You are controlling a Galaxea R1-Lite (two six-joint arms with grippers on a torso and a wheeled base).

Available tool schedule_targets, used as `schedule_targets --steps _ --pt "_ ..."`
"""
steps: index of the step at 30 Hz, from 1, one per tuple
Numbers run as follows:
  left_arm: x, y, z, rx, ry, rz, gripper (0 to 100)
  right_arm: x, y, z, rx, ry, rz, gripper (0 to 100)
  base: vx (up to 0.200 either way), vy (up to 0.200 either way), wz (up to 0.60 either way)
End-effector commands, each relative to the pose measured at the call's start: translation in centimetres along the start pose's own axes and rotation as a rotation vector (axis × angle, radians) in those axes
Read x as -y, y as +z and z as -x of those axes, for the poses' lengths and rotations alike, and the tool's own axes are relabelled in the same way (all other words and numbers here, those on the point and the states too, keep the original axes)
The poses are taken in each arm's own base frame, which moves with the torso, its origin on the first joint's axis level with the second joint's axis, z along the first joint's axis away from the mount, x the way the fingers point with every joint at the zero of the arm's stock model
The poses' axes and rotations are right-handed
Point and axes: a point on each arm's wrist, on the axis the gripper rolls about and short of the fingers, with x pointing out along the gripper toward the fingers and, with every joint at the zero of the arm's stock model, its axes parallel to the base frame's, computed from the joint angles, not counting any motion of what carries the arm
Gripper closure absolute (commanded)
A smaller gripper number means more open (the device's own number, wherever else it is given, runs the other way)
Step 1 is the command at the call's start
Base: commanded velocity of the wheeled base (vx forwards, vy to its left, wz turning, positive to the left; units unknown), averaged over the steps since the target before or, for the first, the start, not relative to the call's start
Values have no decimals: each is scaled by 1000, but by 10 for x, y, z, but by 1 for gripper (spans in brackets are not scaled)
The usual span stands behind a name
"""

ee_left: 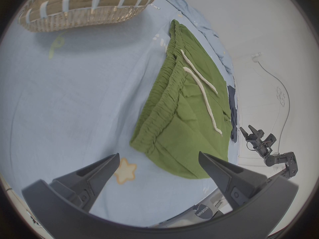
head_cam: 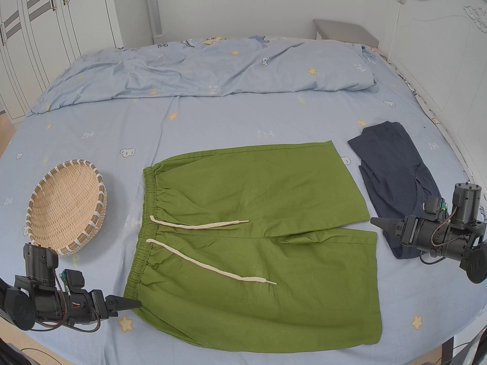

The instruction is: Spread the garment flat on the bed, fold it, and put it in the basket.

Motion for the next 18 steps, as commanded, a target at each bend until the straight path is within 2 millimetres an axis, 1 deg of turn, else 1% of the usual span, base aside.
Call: schedule_targets --steps 1,4,7,11,18 --pt "-14 4 -25 -61 15 21 0 -2 1 1 9 6 5 0 0 0 0" --pt "-19 6 -34 -53 8 9 0 -2 2 2 12 6 5 0 0 0 0" --pt "-17 8 -39 -34 -12 -13 0 -2 3 2 15 4 4 0 0 0 0" --pt "-14 8 -42 -36 -26 -33 0 -2 4 3 23 4 5 0 0 0 0" --pt "-13 8 -42 -25 -33 -40 0 -1 5 4 27 2 2 0 0 0 0"
